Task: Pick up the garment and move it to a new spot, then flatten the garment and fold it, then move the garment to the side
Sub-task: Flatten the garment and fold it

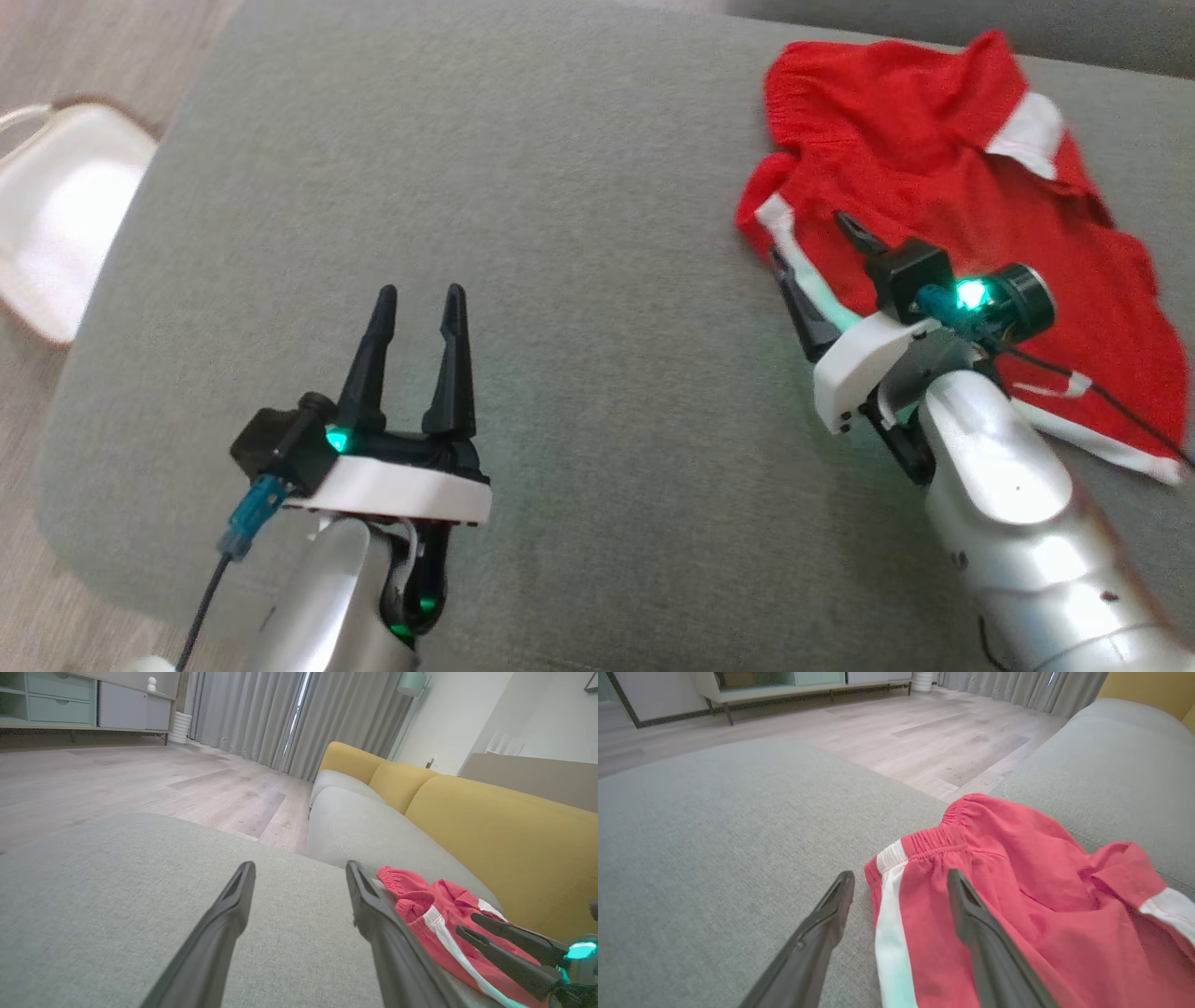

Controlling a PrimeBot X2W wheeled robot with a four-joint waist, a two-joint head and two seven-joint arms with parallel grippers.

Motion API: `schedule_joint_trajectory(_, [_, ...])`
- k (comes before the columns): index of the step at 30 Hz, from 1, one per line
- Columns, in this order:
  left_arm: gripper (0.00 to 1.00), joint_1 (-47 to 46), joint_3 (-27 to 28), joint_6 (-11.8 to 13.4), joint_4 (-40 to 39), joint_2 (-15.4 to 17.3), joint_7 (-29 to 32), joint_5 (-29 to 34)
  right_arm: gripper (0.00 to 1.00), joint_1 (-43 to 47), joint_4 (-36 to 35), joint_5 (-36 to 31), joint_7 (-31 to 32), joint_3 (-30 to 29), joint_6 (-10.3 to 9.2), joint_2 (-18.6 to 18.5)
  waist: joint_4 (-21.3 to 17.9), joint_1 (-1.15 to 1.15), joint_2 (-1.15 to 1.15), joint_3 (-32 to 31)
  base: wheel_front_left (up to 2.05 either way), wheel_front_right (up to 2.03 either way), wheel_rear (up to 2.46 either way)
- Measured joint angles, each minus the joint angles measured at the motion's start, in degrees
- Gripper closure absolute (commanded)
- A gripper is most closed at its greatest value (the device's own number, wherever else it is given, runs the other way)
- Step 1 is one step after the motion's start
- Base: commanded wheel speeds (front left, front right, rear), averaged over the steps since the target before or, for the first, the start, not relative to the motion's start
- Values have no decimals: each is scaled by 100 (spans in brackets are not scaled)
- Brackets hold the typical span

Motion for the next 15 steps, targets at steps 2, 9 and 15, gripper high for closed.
schedule_joint_trajectory(2, [0, -1, -76, 2, 0, 0, 0, -47, 0, -159, 312, -71, 0, 8, 0, -43, 136, 0, 0, 74, 0, 0, 0])
schedule_joint_trajectory(9, [0, -85, -147, 47, -11, -5, 0, -97, 0, -638, 1305, -253, -31, -87, 0, -55, 461, 0, 0, 277, 0, 0, 0])
schedule_joint_trajectory(15, [0, -96, -248, 83, -33, -7, 0, -155, 53, -932, 1882, -401, -187, -212, 0, -40, 545, 0, 0, 355, 0, 0, 0])
